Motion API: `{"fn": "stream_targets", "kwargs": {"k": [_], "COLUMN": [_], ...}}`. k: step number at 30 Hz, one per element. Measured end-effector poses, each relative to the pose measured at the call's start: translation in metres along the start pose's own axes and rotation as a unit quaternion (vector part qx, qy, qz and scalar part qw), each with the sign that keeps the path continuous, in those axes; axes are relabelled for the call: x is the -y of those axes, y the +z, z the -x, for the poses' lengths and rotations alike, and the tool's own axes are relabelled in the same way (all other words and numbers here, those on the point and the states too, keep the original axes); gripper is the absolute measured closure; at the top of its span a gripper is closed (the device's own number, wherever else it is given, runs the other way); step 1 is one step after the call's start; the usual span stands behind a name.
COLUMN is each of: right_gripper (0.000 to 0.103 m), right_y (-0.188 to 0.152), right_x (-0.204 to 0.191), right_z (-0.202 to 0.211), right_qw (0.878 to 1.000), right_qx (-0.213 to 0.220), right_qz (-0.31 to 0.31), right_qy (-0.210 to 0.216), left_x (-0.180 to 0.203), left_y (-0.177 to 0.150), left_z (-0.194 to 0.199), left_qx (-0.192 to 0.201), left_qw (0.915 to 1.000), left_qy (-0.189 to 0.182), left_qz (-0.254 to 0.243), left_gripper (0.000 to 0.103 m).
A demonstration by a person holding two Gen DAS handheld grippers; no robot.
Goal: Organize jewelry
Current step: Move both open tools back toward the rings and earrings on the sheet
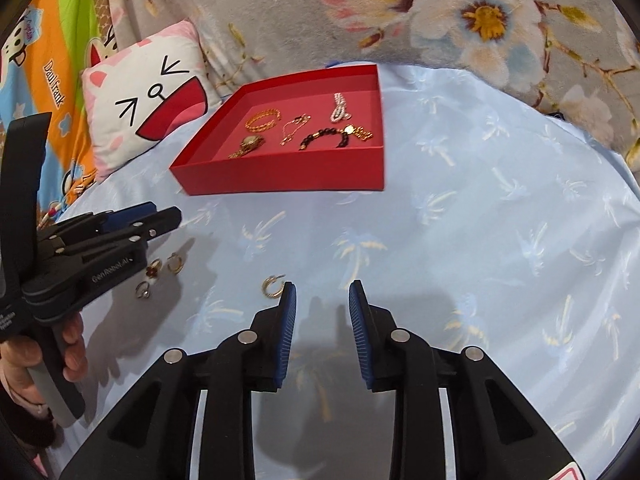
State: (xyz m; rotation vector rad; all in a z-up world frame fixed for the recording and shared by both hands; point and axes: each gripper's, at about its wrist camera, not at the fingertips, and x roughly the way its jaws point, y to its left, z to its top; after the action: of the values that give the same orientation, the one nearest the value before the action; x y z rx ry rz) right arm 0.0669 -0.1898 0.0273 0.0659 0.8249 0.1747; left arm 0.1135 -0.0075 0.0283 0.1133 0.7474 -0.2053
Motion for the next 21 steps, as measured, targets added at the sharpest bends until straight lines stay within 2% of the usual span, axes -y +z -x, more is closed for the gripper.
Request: {"fn": "stream_targets", "kwargs": {"k": [10, 16, 19, 21], "right_gripper": [0.074, 0.069, 0.069, 0.069], "right_y": [-0.012, -0.018, -0.019, -0.020], "right_x": [-0.016, -0.018, -0.021, -0.022], "right_z": [-0.006, -0.014, -0.015, -0.016], "right_qw": [1.000, 1.000, 0.999, 0.999], "right_qx": [-0.012, -0.022, -0.024, -0.025], "right_qz": [0.012, 0.016, 0.020, 0.022], "right_qy": [0.006, 0.005, 0.004, 0.006], "left_x": [-0.008, -0.025, -0.032, -0.036], "left_y": [-0.021, -0.041, -0.051, -0.054], "left_z": [0.004, 0.015, 0.020, 0.022], "left_qx": [-0.013, -0.017, -0.021, -0.026], "left_qw": [0.9998, 0.9995, 0.9993, 0.9989], "left_qy": [-0.002, -0.005, -0.007, -0.013], "left_qz": [0.015, 0.025, 0.029, 0.036], "left_gripper": [0.068, 0.062, 0.051, 0.049]}}
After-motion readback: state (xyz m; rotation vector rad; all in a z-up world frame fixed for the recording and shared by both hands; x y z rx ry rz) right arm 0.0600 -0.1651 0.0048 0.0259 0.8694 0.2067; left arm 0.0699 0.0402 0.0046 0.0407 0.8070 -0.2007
